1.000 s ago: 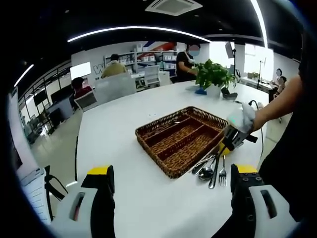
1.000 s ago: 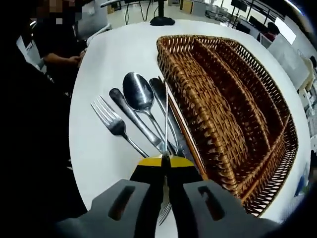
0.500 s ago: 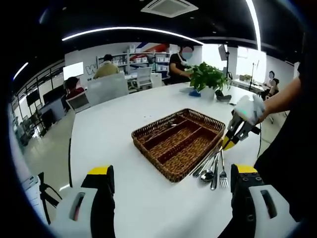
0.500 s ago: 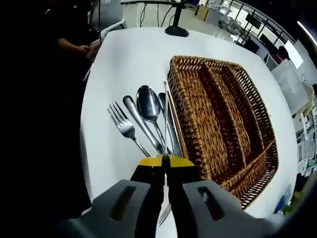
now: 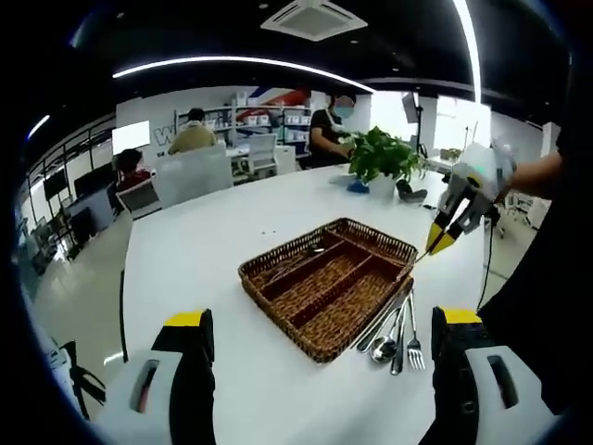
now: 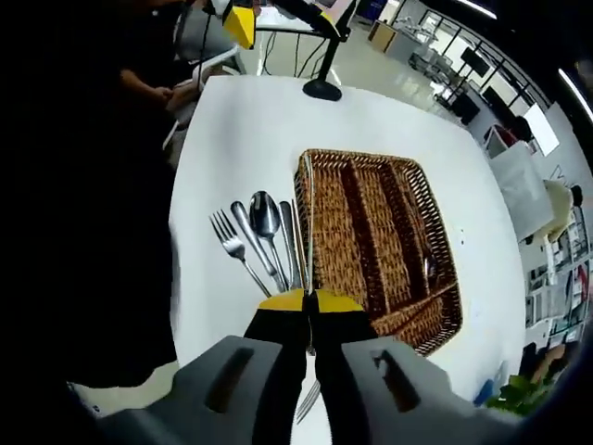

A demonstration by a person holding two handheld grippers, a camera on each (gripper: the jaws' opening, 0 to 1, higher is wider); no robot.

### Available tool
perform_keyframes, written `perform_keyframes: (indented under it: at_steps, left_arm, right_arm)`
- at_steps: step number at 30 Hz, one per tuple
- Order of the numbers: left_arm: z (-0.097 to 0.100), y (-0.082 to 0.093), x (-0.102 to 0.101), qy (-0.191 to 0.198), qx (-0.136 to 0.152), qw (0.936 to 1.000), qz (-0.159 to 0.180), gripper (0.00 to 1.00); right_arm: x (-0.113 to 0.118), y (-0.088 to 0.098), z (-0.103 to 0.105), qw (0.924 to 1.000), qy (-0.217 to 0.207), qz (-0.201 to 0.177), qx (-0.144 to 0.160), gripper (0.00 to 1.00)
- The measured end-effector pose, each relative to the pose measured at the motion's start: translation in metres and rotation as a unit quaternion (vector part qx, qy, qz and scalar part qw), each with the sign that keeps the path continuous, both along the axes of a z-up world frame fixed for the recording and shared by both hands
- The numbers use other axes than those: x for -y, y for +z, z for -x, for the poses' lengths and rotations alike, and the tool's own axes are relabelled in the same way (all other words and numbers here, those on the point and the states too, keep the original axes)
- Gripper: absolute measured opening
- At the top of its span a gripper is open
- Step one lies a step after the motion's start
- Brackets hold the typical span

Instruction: Arrange the knives, forks, and spoons in their matching storage slots by inserting each utensil handle-first until every utensil is classified and aligned in the correct compartment

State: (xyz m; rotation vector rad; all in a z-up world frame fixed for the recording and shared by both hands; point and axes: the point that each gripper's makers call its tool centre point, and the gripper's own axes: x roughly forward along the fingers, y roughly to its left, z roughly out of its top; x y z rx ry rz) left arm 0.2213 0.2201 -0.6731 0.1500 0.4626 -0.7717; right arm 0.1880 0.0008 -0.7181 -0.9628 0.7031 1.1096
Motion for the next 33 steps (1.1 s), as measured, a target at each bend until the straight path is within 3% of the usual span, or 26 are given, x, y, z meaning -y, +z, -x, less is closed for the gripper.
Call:
perform_keyframes:
  at_steps: [3, 11, 15, 33]
  left_arm:
    - [-0.005, 0.004, 0.002, 0.007, 0.004, 1.0, -0.003, 1.0]
    - [0.003, 0.01, -0.002, 0.015, 0.009, 0.9998, -0.01, 1.0]
    - [0.007, 0.008, -0.01, 0.023, 0.002, 0.9997, -0.01, 1.0]
    - [0.007, 0.012, -0.007, 0.028, 0.014, 0.9995, -0.009, 1.0]
  right_arm:
    - [0.002, 0.014, -0.003, 0.9998, 0.015, 0.001, 0.013, 0.0]
    - [-0.007, 0.032, -0.01, 0.9984, 0.044, -0.003, 0.035, 0.0]
    - [-0.013, 0.034, -0.009, 0.9979, 0.053, -0.005, 0.037, 0.0]
    - [-0.018, 0.049, -0.018, 0.9966, 0.061, -0.007, 0.055, 0.0]
